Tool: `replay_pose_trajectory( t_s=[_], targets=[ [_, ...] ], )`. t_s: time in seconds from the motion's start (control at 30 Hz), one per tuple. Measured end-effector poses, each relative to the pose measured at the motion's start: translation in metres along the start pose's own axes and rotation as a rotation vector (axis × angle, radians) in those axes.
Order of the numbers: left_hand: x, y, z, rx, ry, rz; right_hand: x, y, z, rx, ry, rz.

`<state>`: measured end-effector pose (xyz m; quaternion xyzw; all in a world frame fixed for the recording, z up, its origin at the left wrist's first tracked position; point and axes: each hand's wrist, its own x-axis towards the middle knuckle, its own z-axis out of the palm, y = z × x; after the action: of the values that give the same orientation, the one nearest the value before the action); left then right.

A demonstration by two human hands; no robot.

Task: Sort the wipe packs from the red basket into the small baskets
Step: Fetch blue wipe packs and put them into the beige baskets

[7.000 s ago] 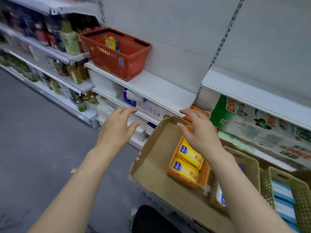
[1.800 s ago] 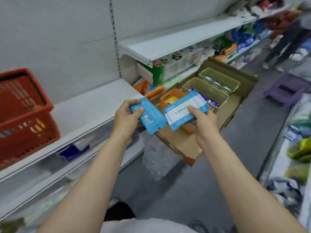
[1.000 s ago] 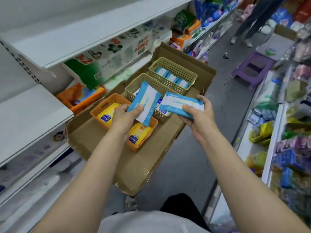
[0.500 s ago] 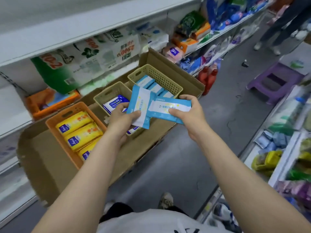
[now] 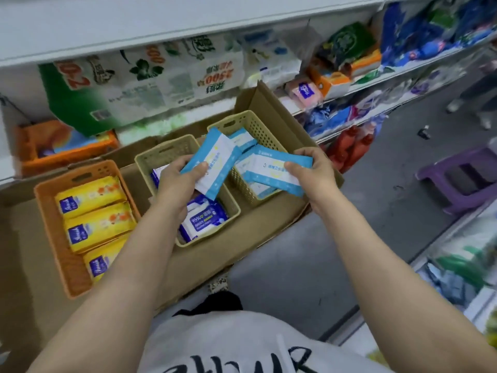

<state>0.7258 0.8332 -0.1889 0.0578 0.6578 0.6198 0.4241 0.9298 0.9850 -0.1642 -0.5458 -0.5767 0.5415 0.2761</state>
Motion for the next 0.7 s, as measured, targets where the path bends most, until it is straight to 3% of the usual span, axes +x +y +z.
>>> replay_pose_trajectory(
  t_s=[0.2, 0.5, 0.63, 0.7],
  targets=[
    [0.047, 0.000, 0.013, -0.051, 0.047, -0.074, 0.092, 0.011, -0.001, -0.329, -0.062, 0.019],
    [0.082, -0.004, 0.026, -0.058, 0.144, -0.154, 0.169, 0.061, 0.038, -0.661, -0.489, 0.093],
    [0.088, -0.005, 0.038, -0.056, 0.278, -0.173, 0.179, 0.082, 0.051, -1.051, -0.647, -0.048],
    [0.089, -0.007, 0.047, -0.082, 0.336, -0.195, 0.178, 0.085, 0.055, -1.282, -0.690, -0.244]
  ],
)
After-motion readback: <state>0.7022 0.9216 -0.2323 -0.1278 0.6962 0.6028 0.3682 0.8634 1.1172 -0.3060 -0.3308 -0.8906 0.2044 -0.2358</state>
